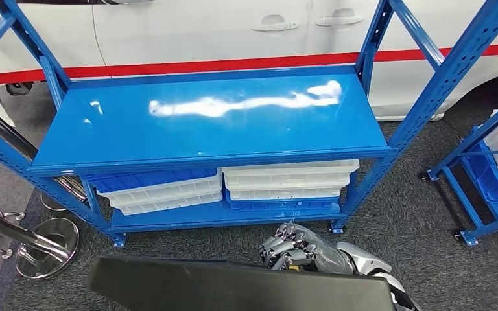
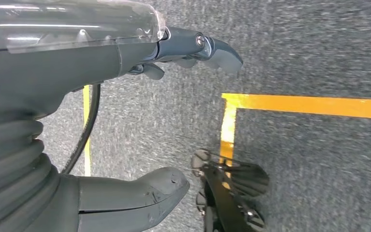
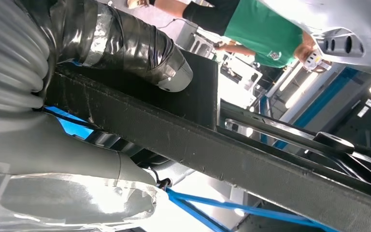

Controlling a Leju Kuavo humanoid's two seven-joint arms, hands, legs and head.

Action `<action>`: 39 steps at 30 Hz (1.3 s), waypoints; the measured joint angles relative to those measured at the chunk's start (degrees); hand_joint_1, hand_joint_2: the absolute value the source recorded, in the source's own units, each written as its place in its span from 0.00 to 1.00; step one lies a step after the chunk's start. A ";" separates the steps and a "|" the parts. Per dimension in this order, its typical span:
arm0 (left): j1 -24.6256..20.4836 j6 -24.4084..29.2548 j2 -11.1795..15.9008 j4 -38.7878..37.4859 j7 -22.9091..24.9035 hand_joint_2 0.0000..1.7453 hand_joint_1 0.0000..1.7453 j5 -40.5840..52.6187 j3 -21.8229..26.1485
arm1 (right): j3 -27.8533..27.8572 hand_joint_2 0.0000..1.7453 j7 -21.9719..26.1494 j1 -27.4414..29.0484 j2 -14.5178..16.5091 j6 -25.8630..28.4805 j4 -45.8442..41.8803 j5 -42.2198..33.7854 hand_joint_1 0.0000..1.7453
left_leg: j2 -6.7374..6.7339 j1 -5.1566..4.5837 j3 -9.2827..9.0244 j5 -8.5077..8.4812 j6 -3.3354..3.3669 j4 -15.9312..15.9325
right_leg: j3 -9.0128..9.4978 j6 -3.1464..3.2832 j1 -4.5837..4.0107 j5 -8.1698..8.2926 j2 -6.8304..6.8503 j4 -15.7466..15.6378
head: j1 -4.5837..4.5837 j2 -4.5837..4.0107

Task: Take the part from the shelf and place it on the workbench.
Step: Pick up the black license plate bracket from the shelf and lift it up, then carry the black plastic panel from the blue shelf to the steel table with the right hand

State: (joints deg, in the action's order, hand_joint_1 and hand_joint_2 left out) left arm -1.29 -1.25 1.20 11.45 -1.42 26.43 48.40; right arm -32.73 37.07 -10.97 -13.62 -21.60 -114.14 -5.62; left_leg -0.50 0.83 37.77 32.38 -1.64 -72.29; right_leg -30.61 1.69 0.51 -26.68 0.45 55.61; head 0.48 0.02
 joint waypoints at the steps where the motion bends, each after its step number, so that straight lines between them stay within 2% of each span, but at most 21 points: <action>1: 0.00 0.00 0.06 0.00 0.00 1.00 0.00 0.00 0.04 | -0.03 1.00 -0.01 0.05 0.00 -0.01 0.04 0.00 1.00 | 0.00 0.01 -2.03 -1.80 0.04 2.43 | -0.54 -0.13 0.02 0.30 -0.02 0.22 | 0.00 0.00; 4: -0.07 0.00 0.28 0.00 -0.03 1.00 0.00 0.00 0.09 | -0.08 1.00 -0.02 0.11 0.00 -0.02 0.07 -0.06 1.00 | 0.29 -0.12 -9.70 -4.32 0.58 14.16 | -1.53 -0.89 -0.08 1.15 -0.08 0.69 | -0.01 0.00; 6: -0.07 0.01 0.34 0.00 -0.05 1.00 0.00 0.00 0.13 | -0.12 1.00 -0.02 0.17 0.00 -0.02 0.07 -0.16 1.00 | 0.51 -0.35 -11.18 -3.86 1.02 17.11 | -2.01 -1.58 -0.21 1.88 -0.09 0.82 | -0.02 0.00; 8: -0.03 0.01 0.32 0.00 -0.04 1.00 0.00 0.00 0.16 | -0.16 1.00 0.04 0.33 -0.01 -0.02 0.07 -0.34 1.00 | 0.35 -0.10 -10.33 -4.40 1.90 17.49 | -2.74 -2.26 -0.30 1.92 -0.19 1.13 | -0.03 0.00; 9: -0.03 0.02 0.32 0.00 -0.02 1.00 0.00 0.00 0.17 | -0.16 1.00 0.09 0.42 -0.02 -0.02 0.07 -0.43 1.00 | 0.21 0.04 -9.72 -4.89 2.52 17.60 | -3.41 -2.53 -0.31 0.64 -0.26 2.16 | -0.05 0.00; 11: -0.06 0.02 0.31 0.00 0.00 1.00 0.00 0.01 0.22 | -0.16 1.00 0.19 0.57 -0.02 -0.04 0.07 -0.54 1.00 | -0.06 0.05 -8.26 -5.97 3.53 17.44 | -5.39 -2.89 -0.18 -4.50 -0.36 7.43 | -0.08 0.00; 13: -0.05 0.02 0.31 0.00 0.01 1.00 0.00 0.07 0.33 | -0.16 1.00 0.21 0.73 -0.02 -0.12 0.07 -0.56 1.00 | -0.17 -0.20 -6.51 -6.87 3.83 16.85 | -7.19 -3.05 -0.12 -8.77 -0.36 14.79 | -0.09 0.00; 15: -0.05 0.03 0.31 0.00 0.02 1.00 0.00 0.18 0.47 | -0.16 1.00 0.21 0.91 -0.02 -0.25 0.07 -0.57 1.00 | -0.22 -0.43 -4.75 -7.76 3.84 16.22 | -6.56 -2.94 -0.15 -8.09 -0.36 17.59 | -0.08 0.00; 17: -0.06 0.03 0.31 0.00 0.02 1.00 0.00 0.40 0.56 | -0.16 1.00 0.20 0.94 -0.01 -0.41 0.07 -0.61 1.00 | -0.19 -0.60 -3.32 -8.75 3.72 15.88 | -2.22 -2.33 -0.31 -4.77 -0.36 12.86 | -0.08 0.00; 20: -0.02 0.02 0.23 0.00 0.04 1.00 0.00 0.62 0.62 | -0.16 1.00 0.19 0.71 0.04 -0.83 -0.07 -0.73 1.00 | -0.10 -0.72 -2.33 -10.31 3.02 15.83 | 5.76 -1.12 -0.91 -4.40 -0.29 1.09 | -0.05 0.00; 21: 0.00 0.02 0.23 0.00 0.04 1.00 0.00 0.66 0.63 | -0.16 1.00 0.19 0.64 0.05 -0.95 -0.11 -0.74 1.00 | -0.10 -0.66 -2.21 -10.86 2.65 15.96 | 6.67 -0.91 -1.10 -4.71 -0.28 -0.68 | -0.04 0.00; 23: 0.06 0.02 0.32 0.00 0.04 1.00 0.00 0.73 0.67 | -0.17 1.00 0.18 0.55 0.08 -1.09 -0.12 -0.78 1.00 | -0.05 -0.56 -1.89 -11.47 1.93 16.12 | 6.06 -0.43 -1.05 -3.73 -0.15 -1.24 | -0.04 0.00; 25: 0.12 0.02 0.44 0.00 0.06 1.00 0.00 0.87 0.70 | -0.19 1.00 0.15 0.47 0.16 -1.13 -0.11 -0.84 1.00 | 0.11 -0.49 -0.73 -8.08 1.36 13.78 | 4.59 0.40 -0.72 -2.21 0.09 -1.42 | -0.04 0.00; 27: 0.11 0.01 0.62 0.00 0.07 1.00 0.00 1.07 0.78 | -0.21 1.00 0.08 0.45 0.26 -1.13 -0.11 -0.91 1.00 | 0.16 -0.25 1.07 -1.70 0.85 7.28 | 2.51 0.92 -0.64 -0.76 0.16 -1.08 | -0.03 0.00; 28: 0.09 0.01 0.70 0.00 0.05 1.00 0.00 1.15 0.85 | -0.21 1.00 0.04 0.45 0.28 -1.14 -0.10 -0.92 1.00 | 0.16 -0.17 1.75 0.37 0.57 3.48 | 1.33 0.94 -0.65 -0.12 0.19 -0.72 | -0.03 0.00; 29: 0.05 -0.02 0.74 0.00 0.03 1.00 0.00 1.22 0.92 | -0.22 1.00 0.01 0.46 0.28 -1.15 -0.10 -0.92 1.00 | 0.16 -0.11 1.97 0.94 0.34 0.47 | 0.10 0.89 -0.66 0.47 0.22 -0.25 | -0.03 0.00; 31: 0.02 -0.07 0.77 0.00 0.01 1.00 0.00 1.38 1.04 | -0.24 1.00 0.00 0.46 0.28 -1.15 -0.10 -0.91 1.00 | 0.15 -0.04 0.00 -1.71 0.10 -0.62 | -2.48 0.68 -0.62 1.48 0.27 0.90 | -0.02 0.00; 33: -0.03 -0.11 0.86 0.01 -0.02 1.00 0.00 1.54 1.11 | -0.25 1.00 -0.01 0.48 0.29 -1.11 -0.11 -0.89 1.00 | 0.21 -0.07 -5.69 -3.95 0.31 5.41 | -4.40 0.33 -0.64 2.46 0.24 1.66 | -0.02 0.00; 35: -0.16 -0.15 1.03 0.02 -0.10 1.00 0.00 1.66 1.15 | -0.25 1.00 0.03 0.48 0.30 -0.95 -0.12 -0.76 1.00 | 0.27 -0.26 -11.90 -2.52 0.96 14.13 | -5.16 -0.21 -0.79 3.42 0.23 1.84 | -0.02 0.00; 36: -0.22 -0.15 1.09 0.02 -0.14 1.00 0.00 1.71 1.18 | -0.25 1.00 0.09 0.50 0.31 -0.75 -0.13 -0.59 1.00 | 0.28 -0.42 -13.65 -1.56 1.32 16.96 | -5.30 -0.54 -0.82 3.88 0.26 1.79 | -0.02 0.00; 39: -0.08 -0.15 1.11 0.02 -0.15 1.00 0.00 1.77 1.40 | -0.23 1.00 0.27 0.80 0.41 0.55 -0.13 0.78 1.00 | 0.06 -0.31 -13.65 -1.93 2.61 18.88 | -5.95 -1.60 -0.63 4.18 0.16 2.28 | -0.04 0.00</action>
State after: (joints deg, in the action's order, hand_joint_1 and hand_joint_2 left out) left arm -1.37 -1.40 2.31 11.47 -1.57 28.20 49.81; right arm -32.97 37.34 -10.17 -13.21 -21.05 -114.27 -4.84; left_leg -0.43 0.53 24.12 30.45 0.97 -53.41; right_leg -36.55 0.09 -0.13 -22.50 0.61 57.89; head 0.44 0.02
